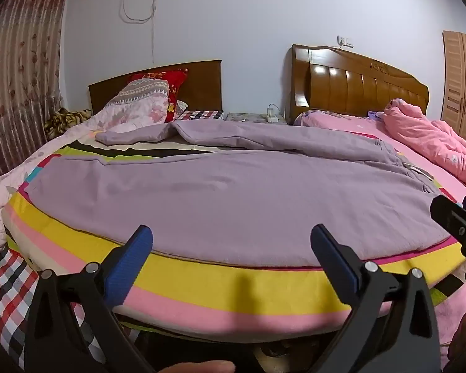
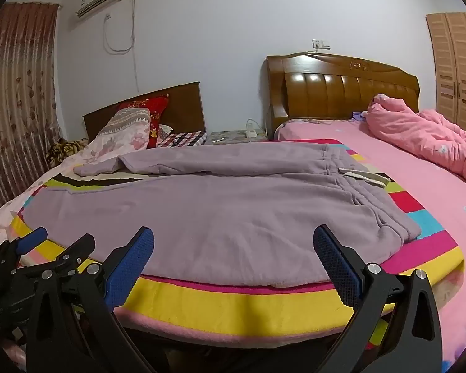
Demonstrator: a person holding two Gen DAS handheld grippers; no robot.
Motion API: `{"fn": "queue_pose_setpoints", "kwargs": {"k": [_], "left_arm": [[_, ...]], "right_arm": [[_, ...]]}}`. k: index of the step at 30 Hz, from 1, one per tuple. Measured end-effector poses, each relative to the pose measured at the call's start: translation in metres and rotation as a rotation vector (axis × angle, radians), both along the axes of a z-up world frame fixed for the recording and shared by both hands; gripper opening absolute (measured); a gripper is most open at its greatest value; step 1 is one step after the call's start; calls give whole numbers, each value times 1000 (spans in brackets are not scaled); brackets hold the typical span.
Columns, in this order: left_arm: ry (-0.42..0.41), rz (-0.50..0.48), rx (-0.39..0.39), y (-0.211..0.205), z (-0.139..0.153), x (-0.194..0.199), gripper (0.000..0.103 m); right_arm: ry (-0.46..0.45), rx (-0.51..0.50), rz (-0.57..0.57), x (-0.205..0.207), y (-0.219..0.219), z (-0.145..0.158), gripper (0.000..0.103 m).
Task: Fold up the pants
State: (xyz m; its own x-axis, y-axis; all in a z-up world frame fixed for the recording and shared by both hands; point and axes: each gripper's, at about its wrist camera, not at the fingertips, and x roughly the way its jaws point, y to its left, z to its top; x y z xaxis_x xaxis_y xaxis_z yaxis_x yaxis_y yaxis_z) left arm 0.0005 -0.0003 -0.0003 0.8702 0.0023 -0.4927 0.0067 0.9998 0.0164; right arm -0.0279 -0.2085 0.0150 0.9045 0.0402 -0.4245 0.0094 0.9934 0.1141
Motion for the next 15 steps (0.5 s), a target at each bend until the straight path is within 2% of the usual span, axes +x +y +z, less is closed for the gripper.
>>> {"fn": "queue_pose_setpoints", "kwargs": {"k": [15], "left_arm": [[2,-1,13,-2,0,-1,102]], "right_arm": [[4,9,5,1,0,-4,99]]}}
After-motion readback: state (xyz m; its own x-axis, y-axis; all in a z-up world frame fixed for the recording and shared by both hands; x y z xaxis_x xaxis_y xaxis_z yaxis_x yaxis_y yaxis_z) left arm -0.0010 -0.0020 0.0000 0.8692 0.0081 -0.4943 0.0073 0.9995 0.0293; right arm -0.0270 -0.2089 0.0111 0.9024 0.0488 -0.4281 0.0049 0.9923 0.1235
